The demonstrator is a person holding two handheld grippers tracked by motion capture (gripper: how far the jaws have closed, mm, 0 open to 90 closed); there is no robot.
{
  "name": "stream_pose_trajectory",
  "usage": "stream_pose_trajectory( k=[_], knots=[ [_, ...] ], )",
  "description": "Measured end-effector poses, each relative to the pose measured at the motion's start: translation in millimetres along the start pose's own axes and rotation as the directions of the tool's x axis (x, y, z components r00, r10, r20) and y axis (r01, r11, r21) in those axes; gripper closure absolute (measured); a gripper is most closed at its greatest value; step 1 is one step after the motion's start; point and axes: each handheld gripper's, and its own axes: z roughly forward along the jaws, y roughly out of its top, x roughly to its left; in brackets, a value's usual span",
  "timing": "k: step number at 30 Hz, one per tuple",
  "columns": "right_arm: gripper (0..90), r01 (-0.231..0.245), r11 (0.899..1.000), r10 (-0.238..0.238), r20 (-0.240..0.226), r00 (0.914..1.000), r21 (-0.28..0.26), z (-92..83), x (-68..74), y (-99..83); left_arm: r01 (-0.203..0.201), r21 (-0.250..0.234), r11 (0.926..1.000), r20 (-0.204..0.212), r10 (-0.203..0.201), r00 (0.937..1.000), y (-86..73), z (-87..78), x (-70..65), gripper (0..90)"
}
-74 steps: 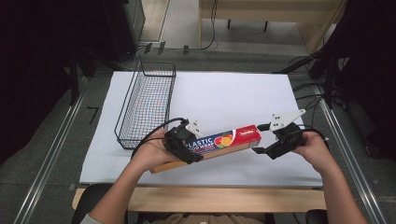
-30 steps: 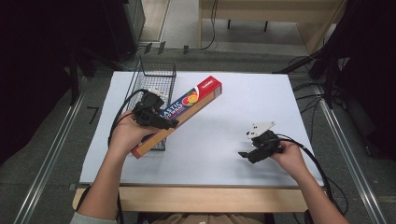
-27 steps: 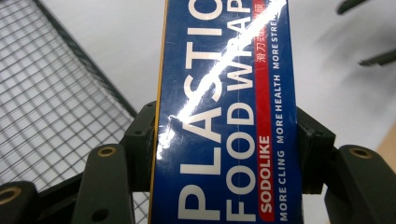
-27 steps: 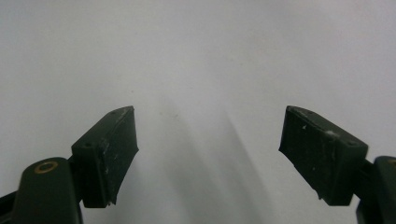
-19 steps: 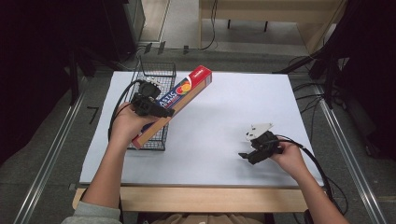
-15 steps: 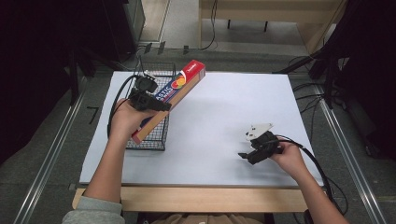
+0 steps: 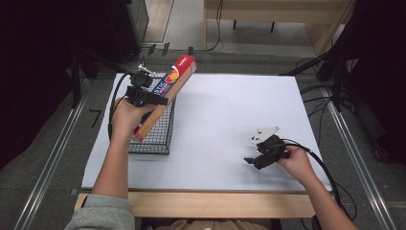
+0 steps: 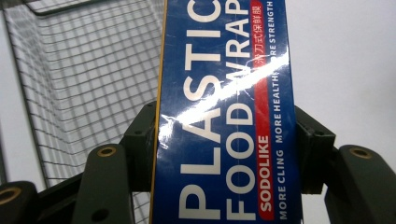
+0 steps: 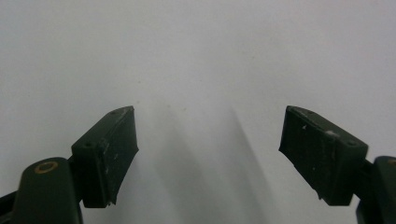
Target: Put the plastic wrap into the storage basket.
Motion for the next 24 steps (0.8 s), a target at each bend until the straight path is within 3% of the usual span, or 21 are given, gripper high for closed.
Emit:
stream_pose_trajectory(
  k=[2,5,7,9,14,24],
  knots=[
    [19.7,0.002,1.0,-0.002,-0.006,1.0,0.001,0.2,0.3,0.0,0.016,0.014,0.9998,-0.028,-0.015,0.9995,-0.2,3.0,3.3,39.8],
    [19.7,0.002,1.0,-0.002,-0.002,1.0,0.0,-0.1,0.2,0.1,0.014,0.03,0.9995,-0.107,-0.011,0.9942,-1.7,6.2,1.4,39.8],
    [19.6,0.001,1.0,-0.001,0.006,1.0,-0.002,-0.3,0.0,0.2,0.022,0.025,0.9994,-0.113,-0.019,0.9934,-2.1,6.4,2.5,39.8],
    [19.6,-0.01,1.0,0.011,0.011,0.9999,-0.007,-1.6,-0.9,0.5,0.066,0.001,0.9978,-0.102,-0.065,0.9926,-2.3,7.4,8.0,39.9],
    [19.7,-0.004,1.0,0.004,0.004,1.0,-0.006,-0.7,-0.6,0.2,0.104,0.005,0.9946,-0.119,-0.102,0.9877,-1.0,14.5,15.3,39.8],
    [19.7,-0.008,1.0,0.008,-0.002,1.0,-0.009,-1.2,-0.8,0.6,0.149,0.036,0.9882,-0.181,-0.14,0.9735,-6.7,27.6,24.1,39.7]
  ],
)
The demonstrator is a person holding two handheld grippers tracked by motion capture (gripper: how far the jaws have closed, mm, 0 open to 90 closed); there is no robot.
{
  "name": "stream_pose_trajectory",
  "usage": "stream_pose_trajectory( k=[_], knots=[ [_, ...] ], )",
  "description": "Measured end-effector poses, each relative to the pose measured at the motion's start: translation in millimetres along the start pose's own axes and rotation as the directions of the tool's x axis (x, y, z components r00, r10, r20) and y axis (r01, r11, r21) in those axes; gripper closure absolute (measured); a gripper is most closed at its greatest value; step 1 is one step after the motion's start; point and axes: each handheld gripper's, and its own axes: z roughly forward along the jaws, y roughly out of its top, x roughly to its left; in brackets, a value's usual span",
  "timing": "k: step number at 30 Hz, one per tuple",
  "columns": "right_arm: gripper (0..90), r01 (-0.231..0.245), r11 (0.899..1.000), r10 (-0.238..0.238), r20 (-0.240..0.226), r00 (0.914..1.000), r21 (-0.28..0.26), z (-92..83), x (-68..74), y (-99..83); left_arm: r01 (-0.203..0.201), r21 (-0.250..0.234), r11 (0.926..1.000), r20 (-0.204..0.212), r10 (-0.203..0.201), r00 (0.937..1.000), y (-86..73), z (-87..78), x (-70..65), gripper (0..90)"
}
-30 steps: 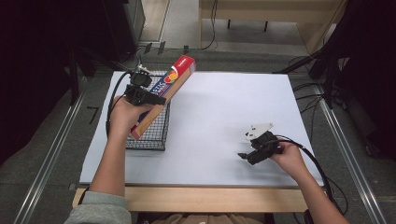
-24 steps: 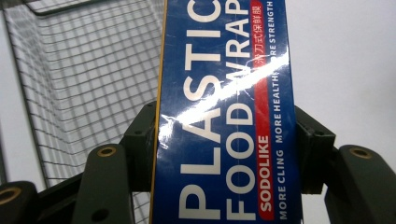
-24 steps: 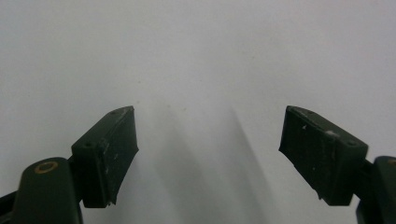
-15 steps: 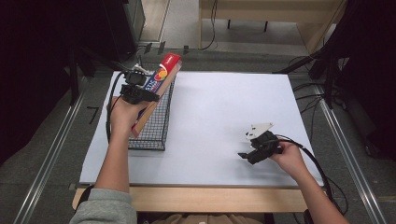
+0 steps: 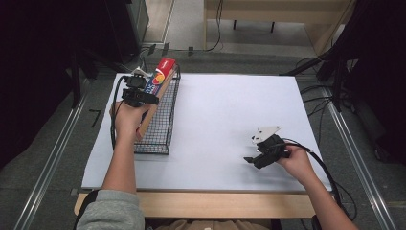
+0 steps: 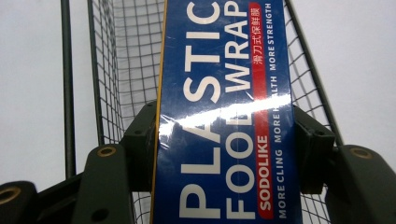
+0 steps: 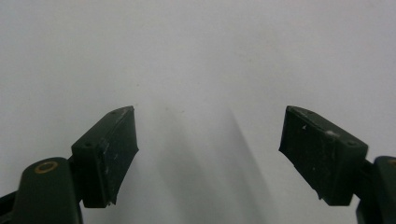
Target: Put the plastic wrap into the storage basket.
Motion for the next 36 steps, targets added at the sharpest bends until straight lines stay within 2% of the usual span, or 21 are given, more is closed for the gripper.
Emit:
stream_pose_trajectory(
  k=[4,10,14,18,20,22,25,36],
  knots=[
    [19.7,-0.001,1.0,0.001,0.0,1.0,0.0,0.0,0.4,0.4,0.01,0.012,0.9999,-0.007,-0.01,0.9999,-1.7,8.0,-0.1,39.8],
    [19.6,-0.002,1.0,0.002,-0.006,1.0,-0.001,0.0,0.0,0.7,0.012,0.044,0.999,-0.025,-0.011,0.9996,-3.6,19.9,-7.3,39.7],
    [19.7,-0.002,1.0,0.002,-0.008,1.0,-0.001,-0.1,0.0,0.8,0.017,0.057,0.9982,-0.019,-0.016,0.9997,-4.0,26.1,-12.0,39.7],
    [19.7,0.003,1.0,-0.003,-0.007,1.0,-0.003,0.0,0.2,1.0,0.039,0.061,0.9974,-0.009,-0.039,0.9992,-3.6,30.9,-11.6,39.6],
    [19.7,0.005,1.0,-0.005,-0.009,0.9999,-0.004,-0.3,0.3,1.1,0.03,0.074,0.9968,-0.011,-0.029,0.9995,-4.3,33.7,-12.4,39.6],
    [19.7,0.005,1.0,-0.005,-0.008,1.0,-0.004,0.1,0.2,0.9,0.042,0.077,0.9961,-0.007,-0.042,0.9991,-5.6,37.0,-12.6,39.5],
    [19.7,0.006,1.0,-0.006,-0.007,1.0,-0.004,0.0,0.3,1.1,0.051,0.072,0.9961,-0.001,-0.051,0.9987,-5.6,37.2,-13.3,39.5],
    [19.7,0.01,1.0,-0.01,-0.008,0.9999,0.0,1.0,0.9,1.5,0.046,0.087,0.9952,-0.007,-0.045,0.999,-6.1,38.3,-15.3,39.3]
  ],
)
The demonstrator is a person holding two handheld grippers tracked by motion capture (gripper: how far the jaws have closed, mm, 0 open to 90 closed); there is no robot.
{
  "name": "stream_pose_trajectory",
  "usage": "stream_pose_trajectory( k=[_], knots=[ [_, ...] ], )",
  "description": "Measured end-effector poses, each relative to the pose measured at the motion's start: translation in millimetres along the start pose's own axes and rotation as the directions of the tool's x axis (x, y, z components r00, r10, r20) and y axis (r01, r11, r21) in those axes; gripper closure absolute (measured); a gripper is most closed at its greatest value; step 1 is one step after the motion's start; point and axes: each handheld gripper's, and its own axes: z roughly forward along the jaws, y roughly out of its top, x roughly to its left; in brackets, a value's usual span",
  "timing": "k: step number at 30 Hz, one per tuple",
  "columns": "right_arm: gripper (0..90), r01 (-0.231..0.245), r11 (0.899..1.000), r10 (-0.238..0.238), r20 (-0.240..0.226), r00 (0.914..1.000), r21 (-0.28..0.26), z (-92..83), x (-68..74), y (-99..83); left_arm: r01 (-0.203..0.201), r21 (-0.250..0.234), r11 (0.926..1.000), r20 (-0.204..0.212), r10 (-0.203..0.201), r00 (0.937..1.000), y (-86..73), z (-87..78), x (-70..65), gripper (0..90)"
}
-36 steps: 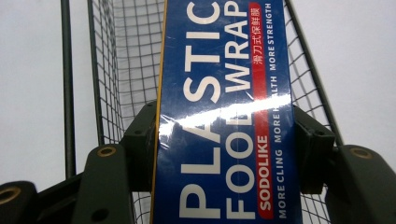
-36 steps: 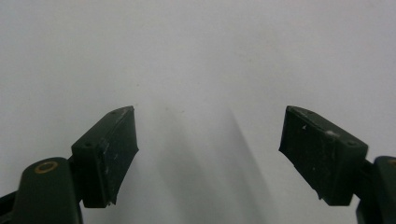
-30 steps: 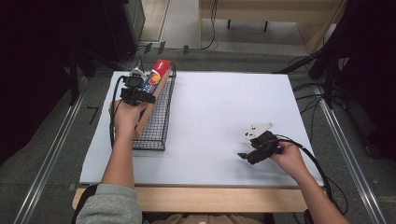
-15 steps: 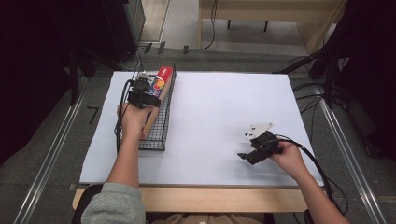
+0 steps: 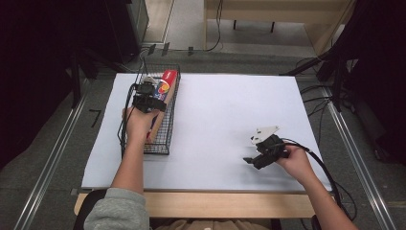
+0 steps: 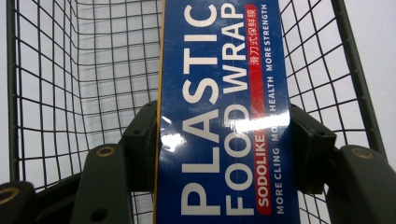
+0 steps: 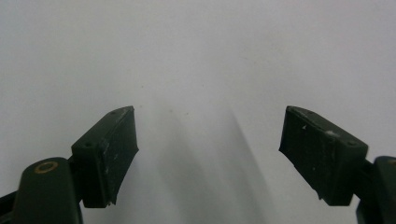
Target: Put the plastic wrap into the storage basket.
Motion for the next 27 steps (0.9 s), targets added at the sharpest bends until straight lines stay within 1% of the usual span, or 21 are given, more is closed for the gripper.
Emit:
stream_pose_trajectory(
  k=[3,5,6,7,8,9,10,11,12,13,14,16,18,19,20,21,24,26,27],
  knots=[
    [19.7,0.003,1.0,-0.003,0.001,1.0,0.001,0.1,0.2,0.2,0.006,0.021,0.9998,-0.012,-0.006,0.9999,0.9,6.6,-1.2,38.9],
    [19.6,0.001,1.0,-0.001,0.002,1.0,0.0,-0.3,0.6,0.2,0.007,0.015,0.9999,-0.011,-0.007,0.9999,1.2,7.0,-1.4,38.5],
    [19.7,-0.001,1.0,0.001,0.001,1.0,-0.001,-0.7,0.7,0.3,0.006,0.021,0.9998,-0.019,-0.005,0.9998,1.4,8.4,-2.1,38.6],
    [19.6,-0.001,1.0,0.001,0.001,1.0,-0.001,-0.8,0.7,0.2,0.007,0.013,0.9999,-0.01,-0.007,0.9999,1.5,7.6,-2.2,38.5],
    [19.7,-0.001,1.0,0.001,0.001,1.0,0.0,-0.7,0.6,0.1,0.003,0.004,1.0,-0.01,-0.003,0.9999,1.8,5.8,-3.2,38.7],
    [19.7,0.002,1.0,-0.002,0.001,1.0,0.002,-0.6,0.5,0.1,0.009,-0.006,0.9999,-0.002,-0.009,1.0,2.2,3.6,-3.0,38.8],
    [19.7,0.002,1.0,-0.002,-0.002,1.0,0.002,-0.2,0.5,0.0,0.015,-0.031,0.9994,0.016,-0.014,0.9998,2.5,0.3,-2.3,39.0],
    [19.7,0.002,1.0,-0.002,-0.002,1.0,0.002,-0.2,0.5,0.0,0.015,-0.031,0.9994,0.016,-0.014,0.9998,2.5,0.3,-2.3,40.4],
    [19.7,0.003,1.0,-0.003,0.0,1.0,0.003,-0.2,0.6,0.0,0.028,-0.058,0.9979,0.022,-0.027,0.9994,3.0,-4.5,-0.9,40.4],
    [19.6,0.002,1.0,-0.002,-0.003,1.0,0.002,-0.4,0.9,0.0,0.045,-0.084,0.9954,0.06,-0.04,0.9974,5.3,-14.3,1.6,43.1],
    [19.7,0.001,1.0,-0.001,-0.002,1.0,0.001,-0.5,0.9,0.0,0.035,-0.086,0.9957,0.062,-0.03,0.9977,6.3,-18.6,1.3,42.9],
    [19.7,0.0,1.0,0.0,0.0,1.0,-0.001,-0.7,0.7,0.1,0.01,-0.07,0.9975,0.077,-0.005,0.997,7.4,-26.1,0.3,40.4],
    [19.7,-0.001,1.0,0.001,0.0,1.0,-0.002,-1.0,0.7,0.2,-0.029,-0.059,0.9978,0.102,0.035,0.9941,5.3,-32.8,-1.2,38.1],
    [19.7,-0.002,1.0,0.002,-0.002,1.0,-0.001,-1.2,0.7,0.2,-0.029,-0.059,0.9978,0.102,0.035,0.9941,5.3,-32.8,-1.2,37.3],
    [19.7,-0.001,1.0,0.001,-0.002,1.0,-0.001,-1.3,0.7,0.2,-0.048,-0.054,0.9974,0.099,0.053,0.9936,3.3,-35.4,-2.8,36.3],
    [19.7,-0.001,1.0,0.001,0.0,1.0,-0.001,-1.1,0.7,0.1,-0.083,-0.051,0.9952,0.105,0.088,0.9906,-2.1,-40.5,-5.5,35.4],
    [19.7,0.0,1.0,0.0,-0.004,1.0,0.001,-0.3,0.5,0.1,-0.103,-0.069,0.9922,0.152,0.113,0.9819,-10.6,-48.4,-6.2,34.0],
    [19.6,-0.001,1.0,0.001,-0.002,1.0,-0.001,-0.3,0.3,0.3,-0.119,-0.086,0.9892,0.189,0.133,0.973,-15.6,-53.2,-7.0,32.8],
    [19.7,-0.003,1.0,0.003,-0.003,1.0,-0.002,-0.4,0.2,0.6,-0.138,-0.095,0.9858,0.203,0.155,0.9667,-18.0,-55.2,-7.9,32.5]
  ],
)
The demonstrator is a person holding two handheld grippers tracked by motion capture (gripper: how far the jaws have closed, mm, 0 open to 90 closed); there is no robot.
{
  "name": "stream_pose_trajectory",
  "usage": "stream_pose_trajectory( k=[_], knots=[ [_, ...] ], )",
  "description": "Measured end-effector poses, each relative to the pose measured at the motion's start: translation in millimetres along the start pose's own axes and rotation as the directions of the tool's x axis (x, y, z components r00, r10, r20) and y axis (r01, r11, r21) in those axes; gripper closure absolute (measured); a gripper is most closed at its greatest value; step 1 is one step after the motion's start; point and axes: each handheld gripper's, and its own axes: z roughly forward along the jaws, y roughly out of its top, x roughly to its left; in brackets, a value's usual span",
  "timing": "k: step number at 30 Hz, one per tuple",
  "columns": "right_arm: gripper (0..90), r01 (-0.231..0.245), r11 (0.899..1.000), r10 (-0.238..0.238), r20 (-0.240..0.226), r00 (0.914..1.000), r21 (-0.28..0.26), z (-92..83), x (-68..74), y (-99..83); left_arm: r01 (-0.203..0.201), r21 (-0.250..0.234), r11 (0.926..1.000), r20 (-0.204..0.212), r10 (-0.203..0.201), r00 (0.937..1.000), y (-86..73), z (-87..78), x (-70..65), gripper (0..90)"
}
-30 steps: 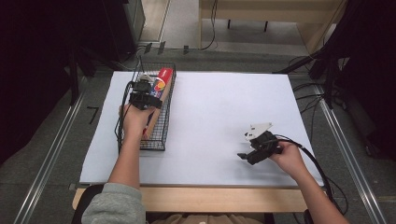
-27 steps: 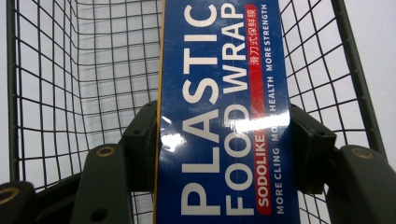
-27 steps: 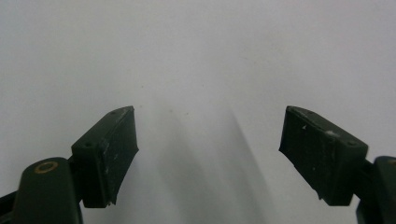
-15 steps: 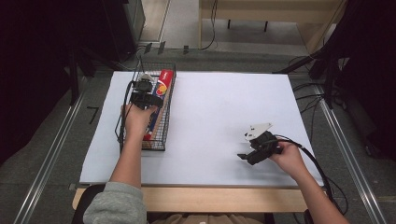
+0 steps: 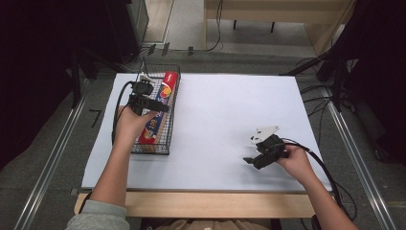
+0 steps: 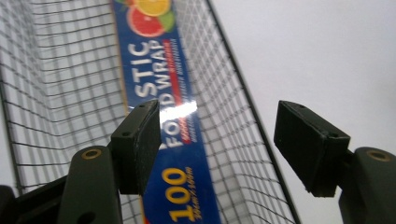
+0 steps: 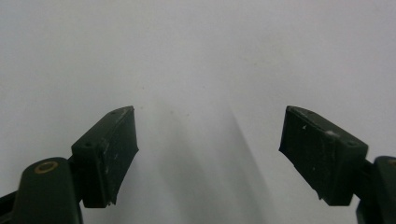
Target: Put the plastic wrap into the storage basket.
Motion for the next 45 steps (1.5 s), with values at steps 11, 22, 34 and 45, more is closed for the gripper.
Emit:
stream_pose_trajectory(
  k=[11,22,34,45],
  knots=[
    [19.7,-0.002,1.0,0.002,-0.006,1.0,0.001,0.6,-0.1,0.3,-0.136,-0.026,0.9904,0.128,0.138,0.9821,-19.5,-10.2,-17.5,31.4],
    [19.7,-0.004,1.0,0.003,-0.01,0.9999,-0.004,-0.6,0.3,0.4,-0.255,-0.035,0.9663,0.18,0.257,0.9495,-33.1,-7.8,-45.1,31.4],
    [19.7,-0.01,1.0,0.01,-0.022,0.9997,-0.014,-0.3,-0.9,1.0,-0.367,-0.08,0.9269,0.243,0.375,0.8945,-53.4,4.2,-78.3,28.8],
    [19.7,-0.019,1.0,0.019,-0.031,0.9993,-0.011,0.6,-0.3,1.4,-0.458,-0.116,0.8812,0.295,0.471,0.8312,-70.5,19.4,-110.9,28.2]
  ],
)
